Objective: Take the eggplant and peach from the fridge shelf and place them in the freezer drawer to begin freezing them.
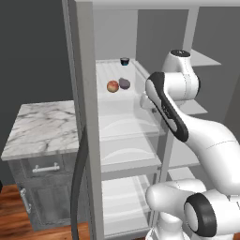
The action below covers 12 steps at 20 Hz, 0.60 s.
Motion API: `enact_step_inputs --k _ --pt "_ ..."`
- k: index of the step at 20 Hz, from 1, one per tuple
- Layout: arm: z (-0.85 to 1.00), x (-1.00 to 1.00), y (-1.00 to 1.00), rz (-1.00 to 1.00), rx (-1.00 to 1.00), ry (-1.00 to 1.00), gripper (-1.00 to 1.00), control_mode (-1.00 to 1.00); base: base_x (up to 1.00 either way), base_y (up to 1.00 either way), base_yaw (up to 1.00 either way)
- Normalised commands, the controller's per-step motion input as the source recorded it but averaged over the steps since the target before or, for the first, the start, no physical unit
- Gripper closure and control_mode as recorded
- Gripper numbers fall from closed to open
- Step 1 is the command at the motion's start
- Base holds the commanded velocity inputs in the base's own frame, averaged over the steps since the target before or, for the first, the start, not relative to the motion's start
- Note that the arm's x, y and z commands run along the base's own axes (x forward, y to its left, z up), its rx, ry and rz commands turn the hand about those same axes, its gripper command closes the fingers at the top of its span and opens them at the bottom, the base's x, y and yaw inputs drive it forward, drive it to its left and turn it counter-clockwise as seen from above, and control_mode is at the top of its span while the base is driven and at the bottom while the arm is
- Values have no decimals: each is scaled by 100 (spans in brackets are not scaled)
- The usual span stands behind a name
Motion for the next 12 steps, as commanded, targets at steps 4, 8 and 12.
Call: enact_step_inputs --k 4,8,12 --pt "-10 0 11 -3 -5 -9 -100 -100 0 0 0" --pt "0 -1 0 1 0 0 -100 -100 0 0 0" --pt "1 1 16 0 0 -3 -100 -100 0 0 0"
